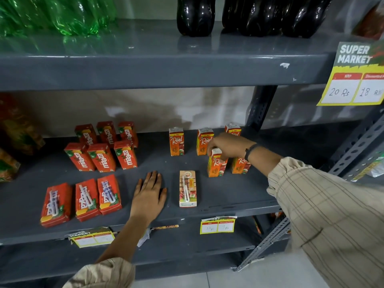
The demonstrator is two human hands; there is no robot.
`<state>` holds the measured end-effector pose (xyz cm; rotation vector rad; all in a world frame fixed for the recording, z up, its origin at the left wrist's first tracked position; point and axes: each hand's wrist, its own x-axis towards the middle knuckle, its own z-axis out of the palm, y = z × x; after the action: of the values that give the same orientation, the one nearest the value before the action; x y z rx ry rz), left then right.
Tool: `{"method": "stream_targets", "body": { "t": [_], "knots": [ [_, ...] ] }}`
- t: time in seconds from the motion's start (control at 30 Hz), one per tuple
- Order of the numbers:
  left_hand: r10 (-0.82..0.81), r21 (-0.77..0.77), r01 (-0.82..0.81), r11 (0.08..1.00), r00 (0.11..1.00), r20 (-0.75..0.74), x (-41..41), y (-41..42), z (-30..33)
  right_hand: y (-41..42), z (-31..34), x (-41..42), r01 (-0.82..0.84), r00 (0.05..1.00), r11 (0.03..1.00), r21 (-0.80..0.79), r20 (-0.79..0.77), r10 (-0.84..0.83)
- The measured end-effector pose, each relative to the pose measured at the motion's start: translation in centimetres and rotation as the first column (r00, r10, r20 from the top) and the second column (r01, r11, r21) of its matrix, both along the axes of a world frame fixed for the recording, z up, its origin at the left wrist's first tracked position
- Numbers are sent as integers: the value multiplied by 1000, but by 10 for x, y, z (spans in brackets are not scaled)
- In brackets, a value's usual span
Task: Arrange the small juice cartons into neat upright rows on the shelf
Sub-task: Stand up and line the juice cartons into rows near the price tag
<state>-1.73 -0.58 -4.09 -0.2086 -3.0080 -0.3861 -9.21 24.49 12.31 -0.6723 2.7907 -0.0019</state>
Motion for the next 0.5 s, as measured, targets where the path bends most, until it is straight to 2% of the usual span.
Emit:
{"method": "stream_targets", "body": {
  "t": [0.17,0.27,0.37,0.5],
  "knots": [
    [7,3,-7,1000,1000,4,0,1,1,3,-8,0,-41,999,999,23,8,41],
    [14,-6,-14,1000,1000,13,0,1,2,-5,-4,10,-103,985,994,48,-137,108],
    [11,-17,-11,1000,1000,12,0,2,2,-27,-13,31,-296,908,955,35,-300,292],
    [8,-6,-8,1000,1000,-1,0,1,2,-49,-58,53,-521,792,840,151,-280,542]
  ]
}}
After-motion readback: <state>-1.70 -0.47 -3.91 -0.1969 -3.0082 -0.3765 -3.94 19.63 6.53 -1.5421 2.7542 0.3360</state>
